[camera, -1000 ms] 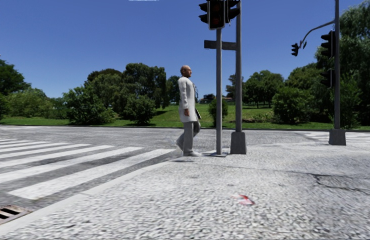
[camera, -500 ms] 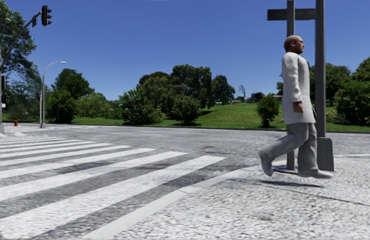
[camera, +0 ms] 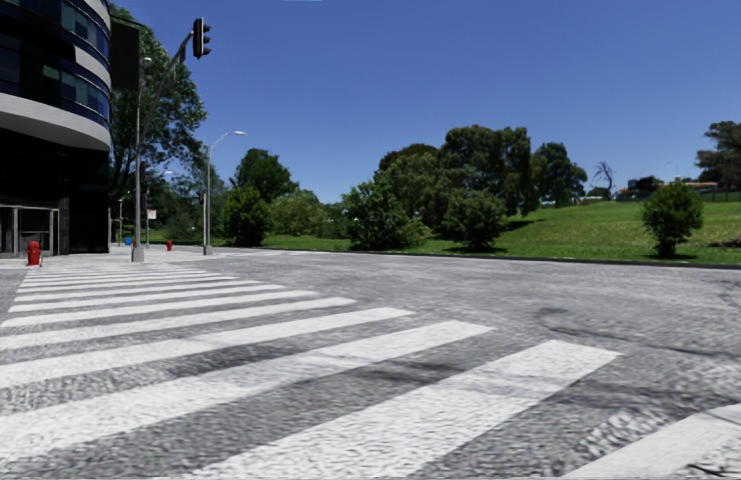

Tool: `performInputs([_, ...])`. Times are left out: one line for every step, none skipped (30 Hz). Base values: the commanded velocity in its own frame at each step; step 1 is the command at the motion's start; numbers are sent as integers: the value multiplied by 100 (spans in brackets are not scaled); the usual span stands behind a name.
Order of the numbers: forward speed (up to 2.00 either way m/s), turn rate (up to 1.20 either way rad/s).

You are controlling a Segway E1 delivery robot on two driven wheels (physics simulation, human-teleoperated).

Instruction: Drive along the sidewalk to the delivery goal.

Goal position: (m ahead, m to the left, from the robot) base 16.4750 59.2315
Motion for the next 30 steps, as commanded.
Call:
performInputs([182,66])
performInputs([179,66])
performInputs([178,66])
performInputs([178,66])
performInputs([177,66])
performInputs([172,66])
performInputs([166,66])
performInputs([166,66])
performInputs([164,66])
performInputs([162,66])
performInputs([162,66])
performInputs([161,66])
performInputs([161,66])
performInputs([161,66])
performInputs([160,66])
performInputs([160,66])
performInputs([160,66])
performInputs([159,66])
performInputs([158,66])
performInputs([157,66])
performInputs([156,66])
performInputs([156,66])
performInputs([156,65])
performInputs([156,64])
performInputs([155,64])
performInputs([155,64])
performInputs([155,63])
performInputs([155,62])
performInputs([154,62])
performInputs([154,62])
